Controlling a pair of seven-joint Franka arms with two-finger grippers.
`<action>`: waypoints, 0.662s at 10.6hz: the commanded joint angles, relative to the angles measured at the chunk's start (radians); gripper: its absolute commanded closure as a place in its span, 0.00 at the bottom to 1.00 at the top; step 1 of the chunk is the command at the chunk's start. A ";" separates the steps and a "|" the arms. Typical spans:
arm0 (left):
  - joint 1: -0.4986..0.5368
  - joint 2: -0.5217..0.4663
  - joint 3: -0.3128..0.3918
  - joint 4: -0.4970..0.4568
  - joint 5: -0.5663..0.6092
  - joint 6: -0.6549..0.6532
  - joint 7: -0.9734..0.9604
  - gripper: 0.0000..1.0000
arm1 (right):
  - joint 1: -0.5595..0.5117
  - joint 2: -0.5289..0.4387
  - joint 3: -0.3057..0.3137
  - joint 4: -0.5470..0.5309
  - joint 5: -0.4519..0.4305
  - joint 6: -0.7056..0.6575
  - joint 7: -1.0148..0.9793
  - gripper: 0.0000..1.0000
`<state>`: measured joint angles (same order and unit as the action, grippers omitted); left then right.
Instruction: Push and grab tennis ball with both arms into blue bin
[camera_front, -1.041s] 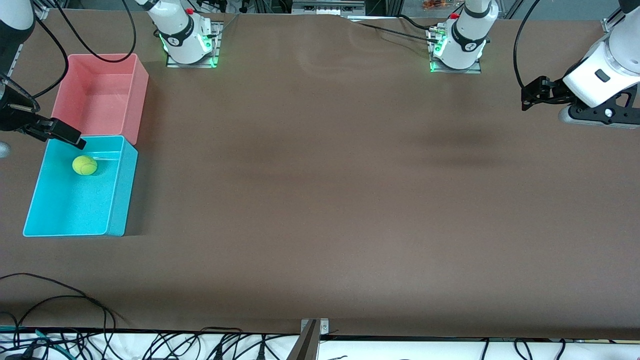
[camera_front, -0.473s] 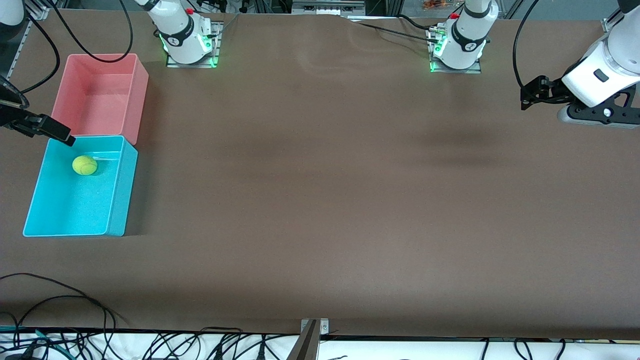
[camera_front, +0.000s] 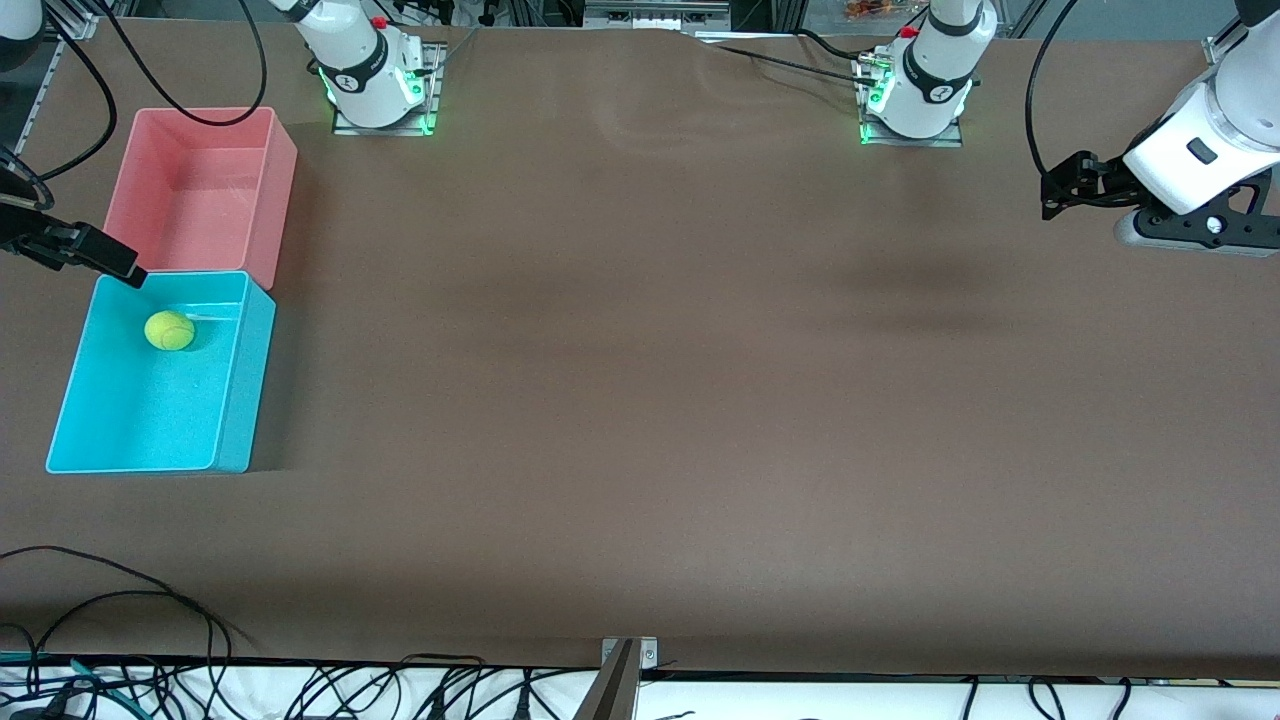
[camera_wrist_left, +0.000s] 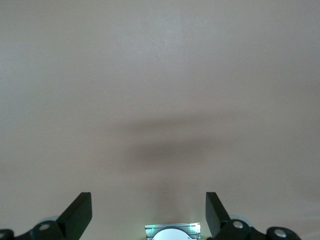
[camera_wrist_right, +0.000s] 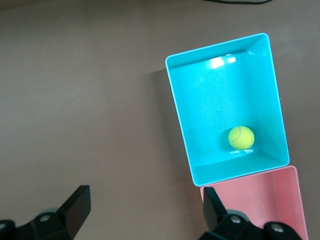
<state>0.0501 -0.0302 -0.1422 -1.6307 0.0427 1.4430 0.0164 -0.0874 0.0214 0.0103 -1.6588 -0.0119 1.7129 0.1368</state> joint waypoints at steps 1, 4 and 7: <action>-0.003 0.010 -0.005 0.028 0.029 -0.022 -0.006 0.00 | 0.011 0.000 -0.030 0.022 0.036 -0.039 -0.066 0.00; -0.003 0.009 -0.005 0.028 0.028 -0.022 -0.006 0.00 | 0.012 0.002 -0.035 0.031 0.036 -0.041 -0.066 0.00; -0.003 0.010 -0.007 0.028 0.029 -0.022 -0.006 0.00 | 0.012 0.002 -0.032 0.031 0.035 -0.033 -0.063 0.00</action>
